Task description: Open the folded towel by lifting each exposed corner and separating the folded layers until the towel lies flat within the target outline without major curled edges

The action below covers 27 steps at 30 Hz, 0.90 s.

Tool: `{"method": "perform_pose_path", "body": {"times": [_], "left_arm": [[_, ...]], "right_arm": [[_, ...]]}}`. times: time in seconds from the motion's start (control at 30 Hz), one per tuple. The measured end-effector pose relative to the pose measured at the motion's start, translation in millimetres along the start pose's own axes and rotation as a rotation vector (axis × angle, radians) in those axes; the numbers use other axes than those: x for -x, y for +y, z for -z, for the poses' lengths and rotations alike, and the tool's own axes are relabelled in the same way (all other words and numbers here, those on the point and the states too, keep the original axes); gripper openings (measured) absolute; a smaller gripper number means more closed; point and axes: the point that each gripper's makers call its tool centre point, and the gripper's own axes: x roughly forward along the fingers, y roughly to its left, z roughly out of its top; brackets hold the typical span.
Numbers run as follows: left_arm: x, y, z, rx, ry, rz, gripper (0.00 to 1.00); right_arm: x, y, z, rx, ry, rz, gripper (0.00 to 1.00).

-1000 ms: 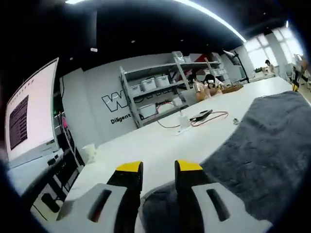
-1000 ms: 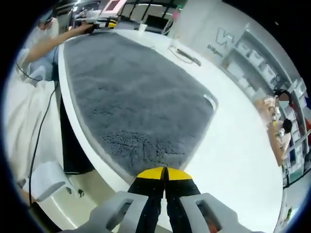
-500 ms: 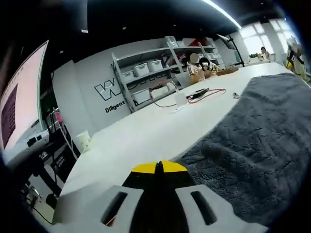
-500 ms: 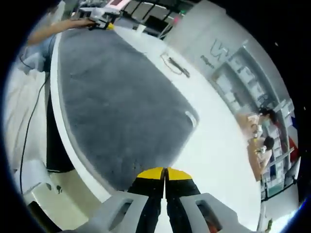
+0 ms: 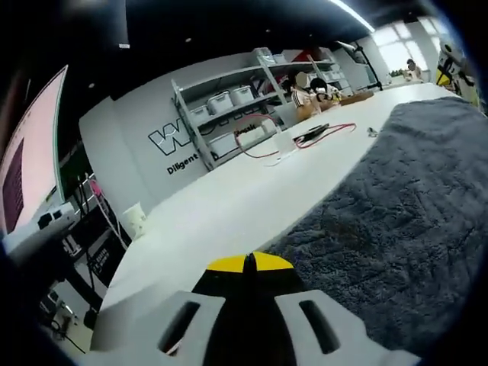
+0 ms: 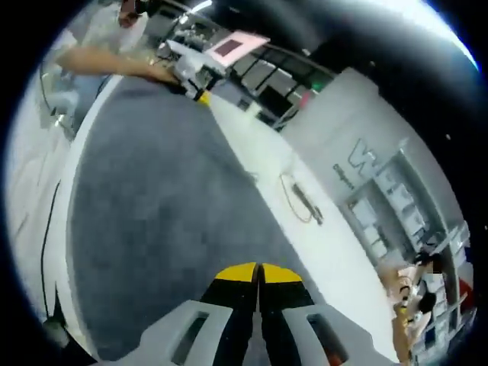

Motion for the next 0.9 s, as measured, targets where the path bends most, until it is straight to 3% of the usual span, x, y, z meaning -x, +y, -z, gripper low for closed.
{"method": "perform_pose_path", "body": {"times": [0.07, 0.2, 0.33, 0.4, 0.5, 0.53, 0.6, 0.7, 0.77, 0.8, 0.87, 0.9], "left_arm": [[1.2, -0.9, -0.1, -0.006, 0.002, -0.006, 0.01], [3.4, -2.0, -0.8, -0.017, -0.007, -0.003, 0.01], [-3.1, 3.3, 0.6, -0.006, -0.007, 0.000, 0.01], [-7.0, 8.9, 3.4, -0.006, 0.000, -0.009, 0.01], [-8.5, 11.1, 4.7, -0.001, -0.002, -0.011, 0.01], [-9.3, 12.0, 5.1, -0.009, -0.002, -0.013, 0.01], [-10.2, 14.0, 6.1, -0.025, 0.002, -0.022, 0.01], [-8.4, 17.5, 8.0, -0.025, 0.004, -0.024, 0.01], [-3.6, 22.1, 10.2, -0.011, 0.012, -0.035, 0.01], [0.1, 24.9, 11.6, 0.000, 0.013, -0.034, 0.01], [3.6, 23.5, 10.9, 0.032, 0.015, -0.001, 0.01], [4.3, 22.1, 9.5, 0.028, 0.007, 0.012, 0.01]], "right_arm": [[-19.5, -7.0, -12.2, -0.090, -0.049, -0.008, 0.00], [-49.2, -6.9, -24.1, -0.154, -0.083, -0.018, 0.00], [-119.3, -31.4, -1.9, -0.299, 0.005, -0.003, 0.00], [-137.2, -33.9, 3.9, -0.340, -0.001, -0.004, 0.00], [-149.0, -33.1, 1.7, -0.476, -0.080, -0.027, 0.00], [-156.7, -35.1, 6.9, -0.561, -0.087, -0.050, 0.00], [-159.2, -36.3, 18.8, -0.637, -0.069, -0.041, 0.00], [-169.6, -35.5, 43.7, -0.630, -0.030, -0.021, 0.00], [-172.4, -31.8, 62.9, -0.628, 0.029, -0.011, 0.00], [-171.5, -38.4, 55.5, -0.647, -0.084, 0.024, 0.00], [-168.5, -33.8, 59.3, -0.735, -0.039, 0.003, 0.00], [-170.0, -33.1, 58.3, -0.712, -0.042, 0.002, 0.00]]}}
